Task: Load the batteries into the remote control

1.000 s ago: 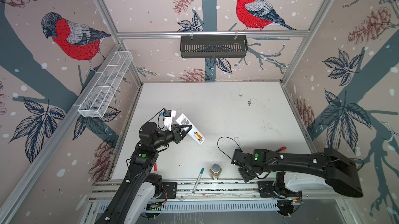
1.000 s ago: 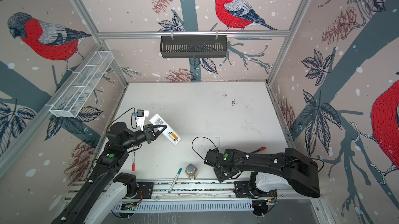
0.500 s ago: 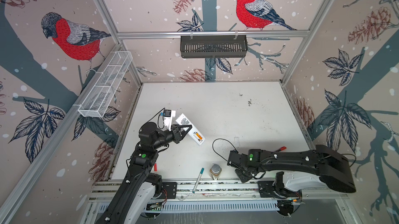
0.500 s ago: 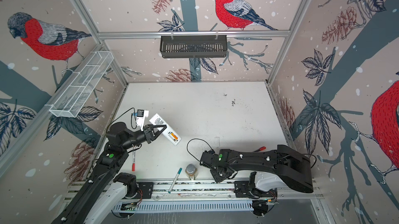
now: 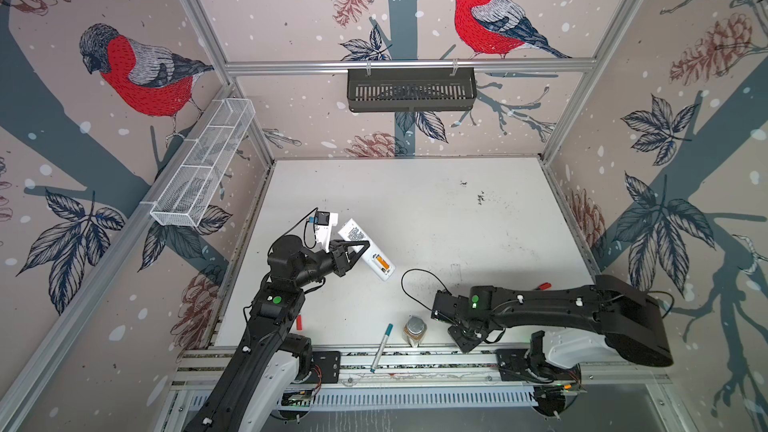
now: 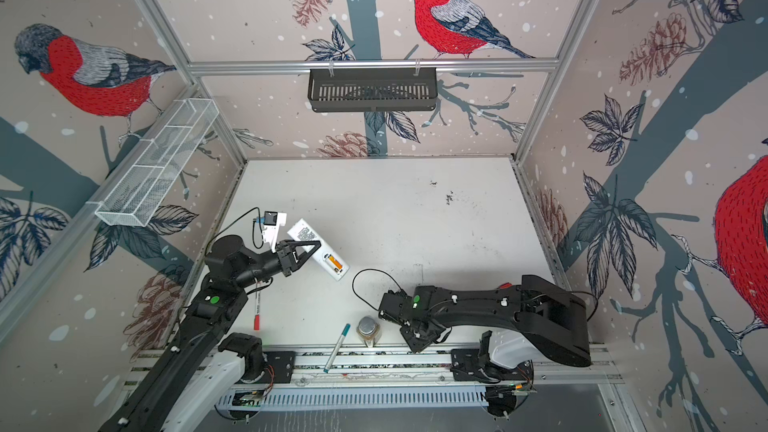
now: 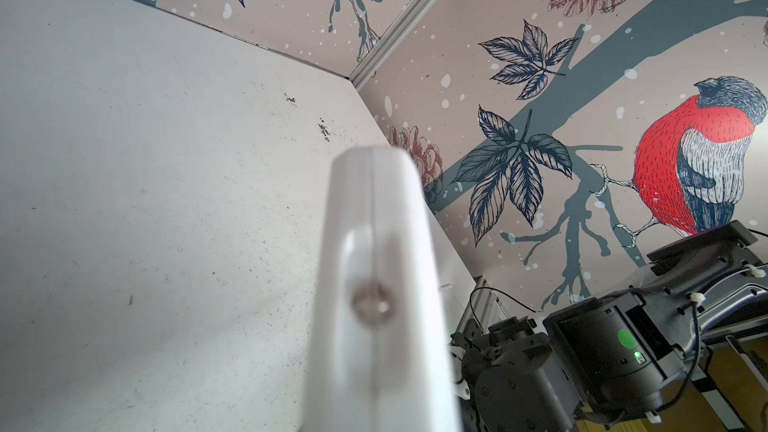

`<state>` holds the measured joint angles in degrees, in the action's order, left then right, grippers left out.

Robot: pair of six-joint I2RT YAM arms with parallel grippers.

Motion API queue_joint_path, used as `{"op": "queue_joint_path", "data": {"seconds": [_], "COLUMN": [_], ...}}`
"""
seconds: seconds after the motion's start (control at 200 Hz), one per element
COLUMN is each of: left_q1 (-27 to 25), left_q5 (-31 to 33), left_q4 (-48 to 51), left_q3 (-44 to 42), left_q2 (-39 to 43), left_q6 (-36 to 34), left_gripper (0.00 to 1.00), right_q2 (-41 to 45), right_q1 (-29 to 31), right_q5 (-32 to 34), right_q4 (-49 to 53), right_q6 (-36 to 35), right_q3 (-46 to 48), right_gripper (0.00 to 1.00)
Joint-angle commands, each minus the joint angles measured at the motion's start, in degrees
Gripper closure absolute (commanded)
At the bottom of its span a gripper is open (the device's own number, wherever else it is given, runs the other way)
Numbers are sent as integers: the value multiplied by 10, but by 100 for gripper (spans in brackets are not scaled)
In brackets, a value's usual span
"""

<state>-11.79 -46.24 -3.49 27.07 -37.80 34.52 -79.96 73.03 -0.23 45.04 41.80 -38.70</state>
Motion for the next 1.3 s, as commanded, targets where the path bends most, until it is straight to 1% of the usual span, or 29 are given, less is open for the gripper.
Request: {"op": "queue_joint_path", "data": {"seconds": [0.0, 0.145, 0.26, 0.465, 0.6, 0.66, 0.705, 0.79, 0.926, 1.061, 1.211, 1.296], "left_q1": [3, 3, 3, -5, -32, -53, -70, -95, -112, -117, -117, -117], "left_q5": [-2, 0, 5, -7, 19, 32, 41, 47, 33, 5, -15, -24], "left_q4": [-22, -21, -22, -83, -85, -92, -106, -154, -215, -279, -310, -323], "left_q3": [1, 2, -2, -36, -40, -45, -49, -64, -71, -76, -74, -74], "left_q2": [-2, -3, -12, -37, -56, -70, -83, -111, -163, -195, -211, -211], "left_q6": [-4, -4, -1, 45, 44, 47, 52, 73, 92, 118, 135, 143], "left_gripper": [100, 100, 100, 100, 100, 100, 100, 100, 100, 100, 100, 100], "right_q2": [1, 6, 18, 61, 79, 79, 99, 113, 139, 155, 161, 152], "right_q1": [0, -2, -23, -71, -102, -109, -114, -115, -114, -112, -103, -93], "right_q5": [16, 11, 15, 33, 41, 45, 41, 39, 22, 10, -13, -16], "right_q4": [-37, -58, -72, -119, -167, -196, -217, -260, -336, -401, -473, -495], "right_q6": [-7, -11, -16, -55, -99, -119, -135, -160, -193, -215, -234, -246], "right_q3": [-8, -18, -20, -33, -47, -51, -54, -60, -61, -61, -50, -46], "right_gripper": [81, 83, 84, 85, 85, 85, 85, 85, 84, 84, 84, 83]}}
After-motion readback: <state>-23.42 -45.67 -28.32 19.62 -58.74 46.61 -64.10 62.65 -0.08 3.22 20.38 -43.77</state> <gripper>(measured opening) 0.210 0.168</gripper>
